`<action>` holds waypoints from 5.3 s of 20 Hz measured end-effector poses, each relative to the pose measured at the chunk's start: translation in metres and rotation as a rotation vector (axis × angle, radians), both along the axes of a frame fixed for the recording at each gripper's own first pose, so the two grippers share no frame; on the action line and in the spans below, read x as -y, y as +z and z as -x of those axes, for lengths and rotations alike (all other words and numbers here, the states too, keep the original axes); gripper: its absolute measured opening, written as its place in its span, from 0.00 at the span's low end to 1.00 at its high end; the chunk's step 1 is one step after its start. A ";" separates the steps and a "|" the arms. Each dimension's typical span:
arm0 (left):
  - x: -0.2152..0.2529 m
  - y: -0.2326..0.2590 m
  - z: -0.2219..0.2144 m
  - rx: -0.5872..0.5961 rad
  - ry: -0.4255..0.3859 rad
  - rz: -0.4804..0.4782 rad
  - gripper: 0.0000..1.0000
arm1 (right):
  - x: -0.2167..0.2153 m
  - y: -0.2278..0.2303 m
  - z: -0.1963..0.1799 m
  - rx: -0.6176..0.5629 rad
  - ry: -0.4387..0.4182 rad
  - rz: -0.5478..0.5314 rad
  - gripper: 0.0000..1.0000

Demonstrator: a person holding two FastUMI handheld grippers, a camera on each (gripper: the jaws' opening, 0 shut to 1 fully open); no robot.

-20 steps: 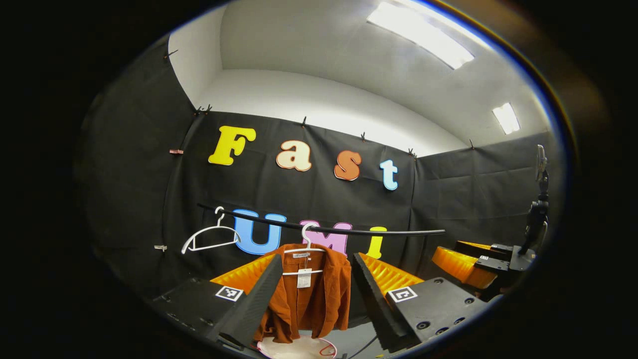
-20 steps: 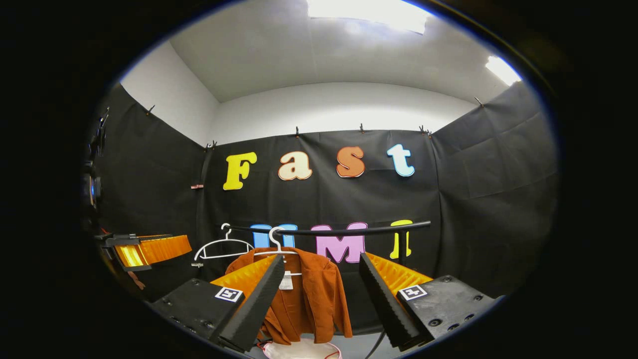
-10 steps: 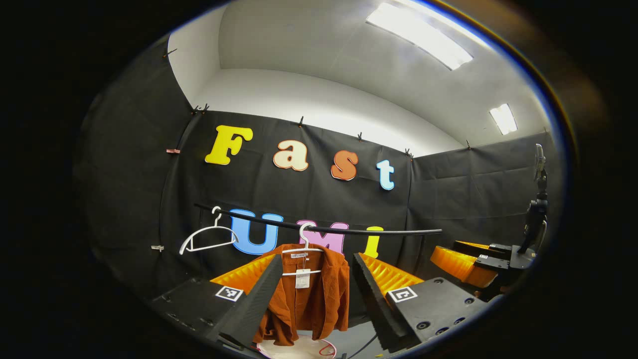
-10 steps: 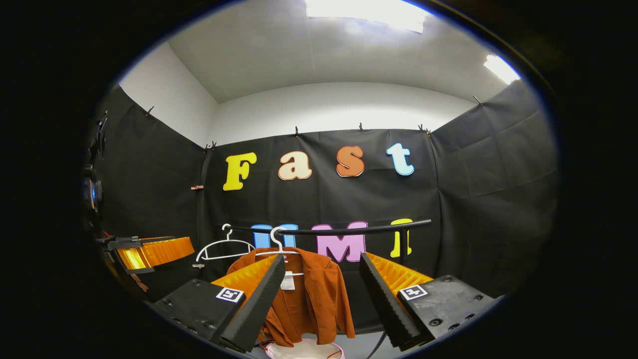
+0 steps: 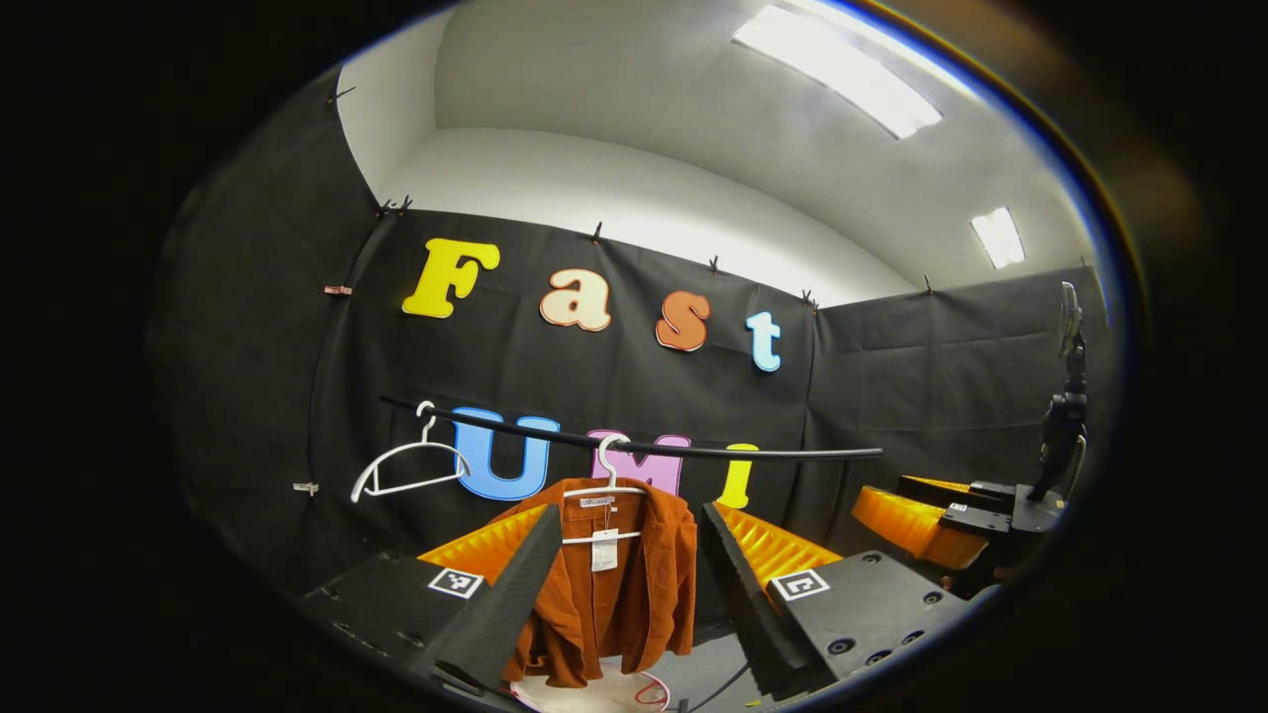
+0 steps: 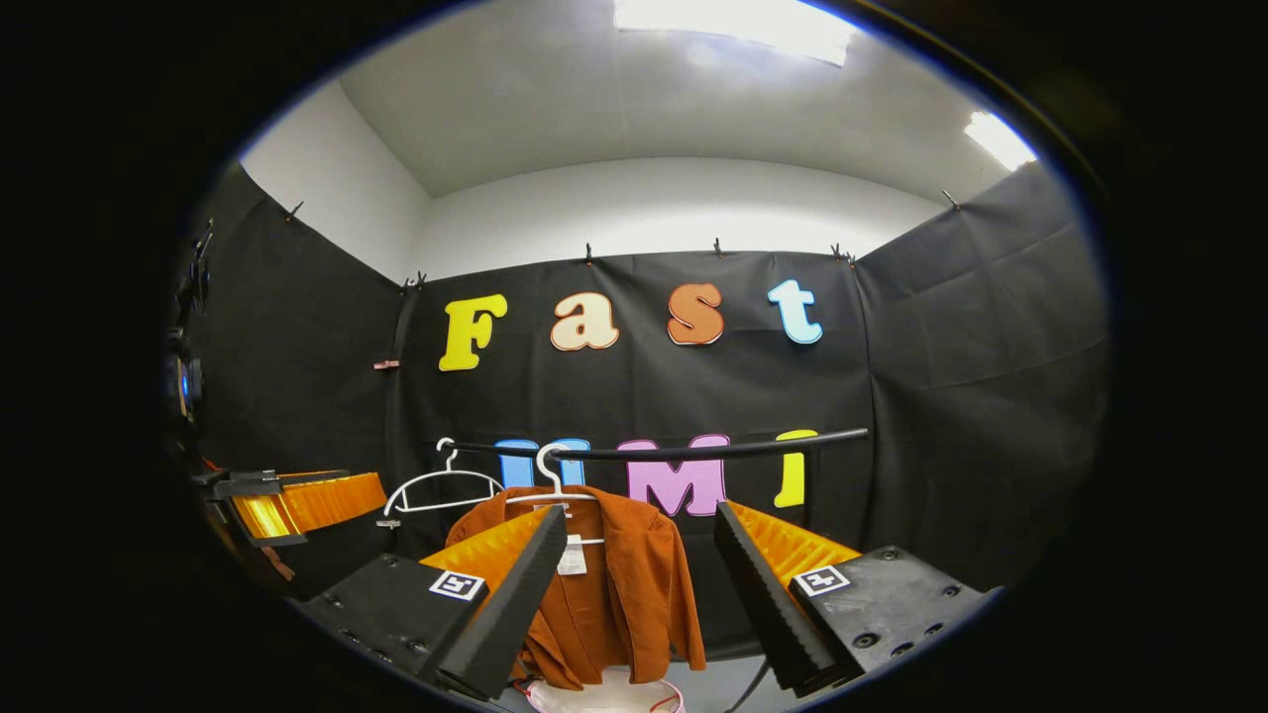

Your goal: Grasp the clothes on the hanger with both hands and then place them into the laundry hamper below.

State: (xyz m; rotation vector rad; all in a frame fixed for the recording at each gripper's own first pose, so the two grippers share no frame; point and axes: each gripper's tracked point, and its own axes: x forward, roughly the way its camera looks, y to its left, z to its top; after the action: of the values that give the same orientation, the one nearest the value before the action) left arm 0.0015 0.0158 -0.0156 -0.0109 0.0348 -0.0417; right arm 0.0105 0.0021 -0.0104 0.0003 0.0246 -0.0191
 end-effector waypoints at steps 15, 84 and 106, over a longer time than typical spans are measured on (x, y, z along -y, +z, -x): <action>-0.040 -0.056 -0.057 -0.071 0.019 0.020 0.90 | -0.020 -0.060 -0.056 -0.066 0.032 0.006 0.97; -0.155 -0.204 -0.195 -0.142 0.572 0.128 0.06 | 0.006 -0.270 -0.298 -0.291 0.619 -0.294 0.14; -0.272 -0.161 -0.205 -0.257 0.504 -0.255 0.06 | 0.062 -0.186 -0.374 -0.099 0.525 -0.535 0.14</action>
State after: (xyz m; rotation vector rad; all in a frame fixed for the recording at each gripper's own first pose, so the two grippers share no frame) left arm 0.2066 0.2878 -0.1766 0.2301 0.2929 0.4684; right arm 0.3845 -0.0601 -0.1961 0.5276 0.1278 0.5134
